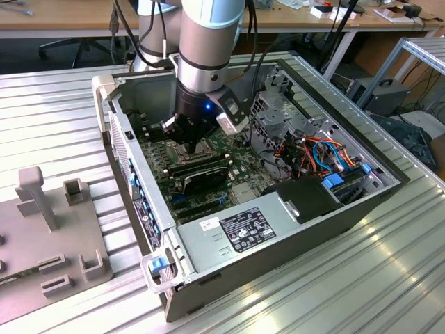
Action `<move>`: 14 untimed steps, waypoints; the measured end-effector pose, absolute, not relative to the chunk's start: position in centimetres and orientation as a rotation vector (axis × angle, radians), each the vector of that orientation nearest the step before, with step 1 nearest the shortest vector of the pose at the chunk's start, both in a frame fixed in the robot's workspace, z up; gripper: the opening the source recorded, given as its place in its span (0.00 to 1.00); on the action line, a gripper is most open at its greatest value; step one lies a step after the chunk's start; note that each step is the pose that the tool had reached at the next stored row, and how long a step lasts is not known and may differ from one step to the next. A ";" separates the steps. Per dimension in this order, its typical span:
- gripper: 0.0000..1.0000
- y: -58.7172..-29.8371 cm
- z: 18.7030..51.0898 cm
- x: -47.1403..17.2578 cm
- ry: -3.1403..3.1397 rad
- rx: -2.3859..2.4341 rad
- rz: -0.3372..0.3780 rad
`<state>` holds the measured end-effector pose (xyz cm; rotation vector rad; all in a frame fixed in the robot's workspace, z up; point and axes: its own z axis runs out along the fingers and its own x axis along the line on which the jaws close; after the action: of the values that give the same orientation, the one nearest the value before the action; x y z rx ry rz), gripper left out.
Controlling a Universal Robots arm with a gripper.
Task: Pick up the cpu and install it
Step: 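Install the second cpu locking lever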
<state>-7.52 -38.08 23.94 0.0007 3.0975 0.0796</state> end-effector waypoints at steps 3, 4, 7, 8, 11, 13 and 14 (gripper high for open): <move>0.11 -38.1 23.8 -7.6 3.097 0.001 0.080; 0.11 -38.1 23.6 -7.7 3.098 0.001 0.079; 0.11 -38.1 23.0 -7.9 3.097 0.001 0.076; 0.11 -38.1 22.8 -8.0 3.098 0.001 0.076; 0.11 -38.1 22.3 -8.1 3.097 0.001 0.076; 0.11 -38.1 21.9 -8.3 3.097 0.001 0.076; 0.11 -38.1 21.5 -8.4 3.098 0.000 0.075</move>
<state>-8.37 -38.08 21.47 0.0003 3.0976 0.0750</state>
